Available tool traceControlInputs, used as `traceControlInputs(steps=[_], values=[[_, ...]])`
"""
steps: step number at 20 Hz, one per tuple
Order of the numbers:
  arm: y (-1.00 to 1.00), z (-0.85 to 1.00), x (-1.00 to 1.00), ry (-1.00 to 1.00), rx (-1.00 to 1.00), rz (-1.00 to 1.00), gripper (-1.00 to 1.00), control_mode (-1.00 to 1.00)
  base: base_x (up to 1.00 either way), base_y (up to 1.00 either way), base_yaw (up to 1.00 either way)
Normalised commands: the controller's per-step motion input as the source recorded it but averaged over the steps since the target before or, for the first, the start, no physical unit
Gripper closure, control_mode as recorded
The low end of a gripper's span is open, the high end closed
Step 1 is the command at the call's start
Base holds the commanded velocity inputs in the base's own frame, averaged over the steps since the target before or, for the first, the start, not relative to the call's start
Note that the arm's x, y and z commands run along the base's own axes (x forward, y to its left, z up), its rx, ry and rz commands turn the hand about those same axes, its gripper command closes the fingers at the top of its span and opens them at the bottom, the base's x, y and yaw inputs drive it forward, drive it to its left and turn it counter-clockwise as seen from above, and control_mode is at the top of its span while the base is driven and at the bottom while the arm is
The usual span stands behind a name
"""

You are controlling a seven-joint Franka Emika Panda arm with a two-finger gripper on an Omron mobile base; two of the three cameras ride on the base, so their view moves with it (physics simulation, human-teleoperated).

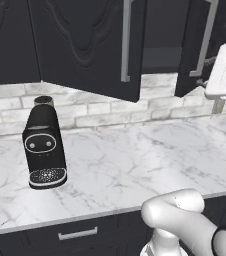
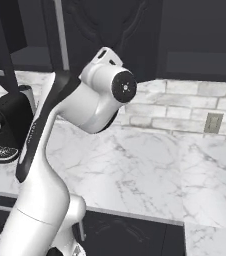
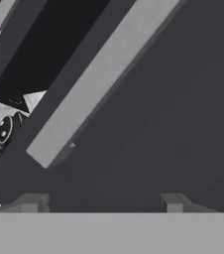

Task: Close all open cabinet doors.

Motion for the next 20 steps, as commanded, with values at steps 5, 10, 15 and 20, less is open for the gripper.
traceControlInputs(steps=[5, 10, 15, 20], values=[[0.34, -0.12, 0.60, 0.00, -0.06, 0.00, -1.00, -1.00, 0.00, 0.00, 0.00], [0.31, -0.12, 0.62, 0.00, -0.05, 0.00, -1.00, -1.00, 0.00, 0.00, 0.00], [0.26, -0.13, 0.64, 0.00, -0.04, 0.00, -1.00, -1.00, 0.00, 0.00, 0.00], [0.23, -0.15, 0.64, 0.00, -0.04, 0.00, -1.00, -1.00, 0.00, 0.00, 0.00]])
